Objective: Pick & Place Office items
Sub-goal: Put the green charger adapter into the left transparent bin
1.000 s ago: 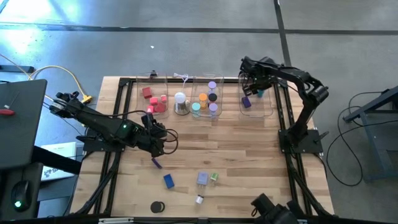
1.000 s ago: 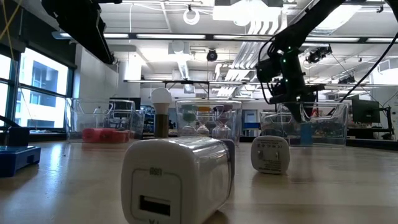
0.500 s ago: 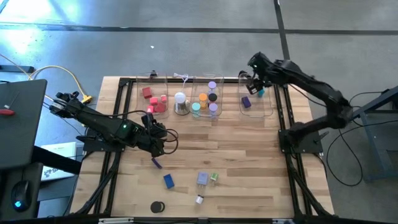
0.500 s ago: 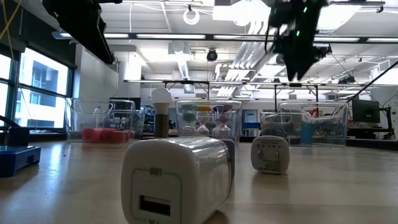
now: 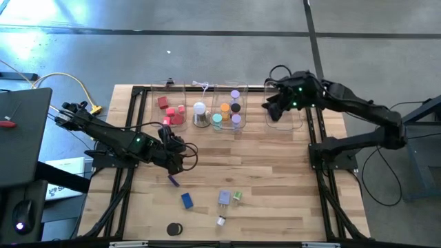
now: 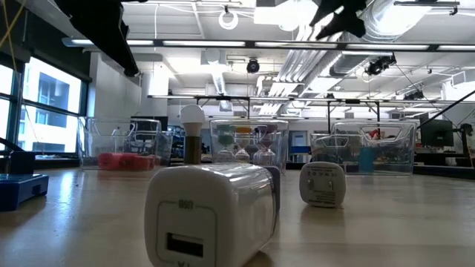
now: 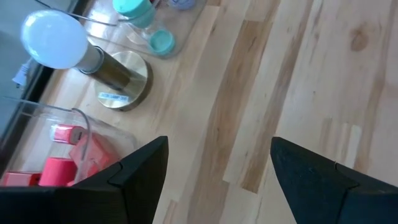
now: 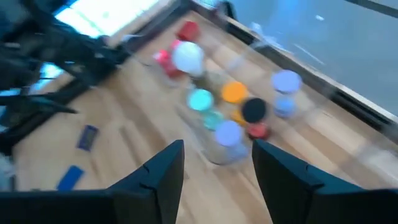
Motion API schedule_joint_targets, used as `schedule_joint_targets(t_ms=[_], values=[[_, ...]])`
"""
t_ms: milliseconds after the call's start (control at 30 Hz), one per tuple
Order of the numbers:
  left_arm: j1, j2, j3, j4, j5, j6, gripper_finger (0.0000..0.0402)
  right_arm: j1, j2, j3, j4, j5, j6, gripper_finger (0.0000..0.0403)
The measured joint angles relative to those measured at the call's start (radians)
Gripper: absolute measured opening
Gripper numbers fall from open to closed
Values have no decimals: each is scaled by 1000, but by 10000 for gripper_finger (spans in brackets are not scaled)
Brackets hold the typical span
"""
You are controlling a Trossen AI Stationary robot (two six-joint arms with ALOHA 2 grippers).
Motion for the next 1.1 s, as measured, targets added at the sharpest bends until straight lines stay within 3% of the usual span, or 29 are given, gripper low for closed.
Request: schedule_joint_targets(t_ms=[67,333,633,800,967,1100], values=[[0,0,0,0,19,0,273,30,5,0,36,15,2,178],[0,0,0,0,54,-5,273,140,44,0,93,315,-69,178],[0,0,0,0,56,-8,273,174,46,0,117,286,-95,187],[-5,0,0,0,56,-8,273,186,46,0,112,239,-130,254],[-23,0,0,0,57,-8,273,212,62,-1,107,274,-101,342],[-38,0,0,3,57,-8,273,251,73,0,122,275,-163,390]])
